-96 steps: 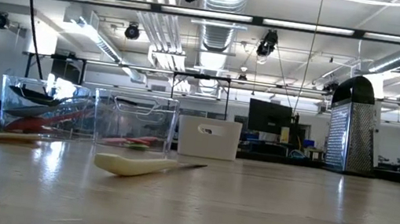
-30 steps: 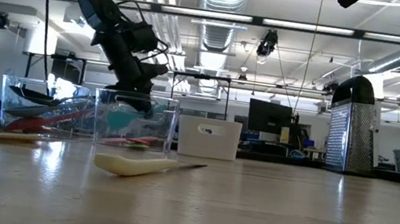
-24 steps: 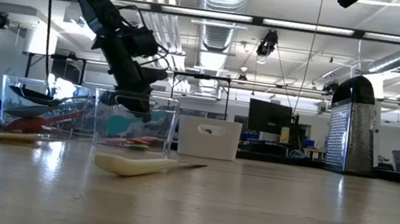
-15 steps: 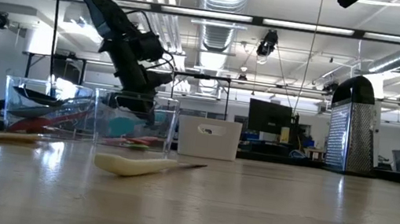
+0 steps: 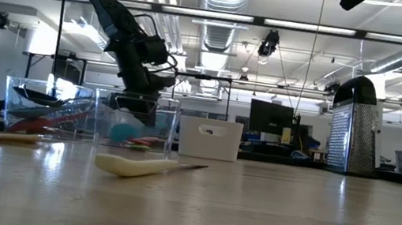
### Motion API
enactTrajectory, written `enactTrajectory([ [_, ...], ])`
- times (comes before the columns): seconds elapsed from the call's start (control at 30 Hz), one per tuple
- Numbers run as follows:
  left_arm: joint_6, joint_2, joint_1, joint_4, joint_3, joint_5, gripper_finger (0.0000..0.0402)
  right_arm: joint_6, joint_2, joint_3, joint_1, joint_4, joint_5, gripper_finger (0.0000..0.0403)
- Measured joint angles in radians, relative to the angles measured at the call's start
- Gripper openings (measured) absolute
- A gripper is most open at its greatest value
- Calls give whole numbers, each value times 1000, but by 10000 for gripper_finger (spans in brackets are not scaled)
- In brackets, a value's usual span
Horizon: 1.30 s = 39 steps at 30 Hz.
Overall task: Pick & Place Kitchen Items
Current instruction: Put the blue spatula into the right transparent bin, then put the yellow table knife into the white bin
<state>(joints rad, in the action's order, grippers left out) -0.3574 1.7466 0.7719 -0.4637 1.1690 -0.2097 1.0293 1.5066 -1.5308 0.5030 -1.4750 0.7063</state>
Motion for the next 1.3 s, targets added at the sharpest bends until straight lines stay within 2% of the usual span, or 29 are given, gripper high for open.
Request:
enactTrajectory([
  [0.37,37,-48,0,-10,0,-46,83,0,0,1,0,0,-1,81],
  [0.77,34,-298,-9,-57,0,-111,84,-16,0,1,0,43,-2,78],
  [1.1,39,-593,-91,-148,-12,-110,81,-279,0,1,-1,228,1,85],
  [1.2,27,-674,-152,-178,-12,-71,81,-380,0,1,-3,288,1,80],
  [1.3,5,-748,-250,-204,-21,17,81,-438,0,1,-9,333,1,74],
])
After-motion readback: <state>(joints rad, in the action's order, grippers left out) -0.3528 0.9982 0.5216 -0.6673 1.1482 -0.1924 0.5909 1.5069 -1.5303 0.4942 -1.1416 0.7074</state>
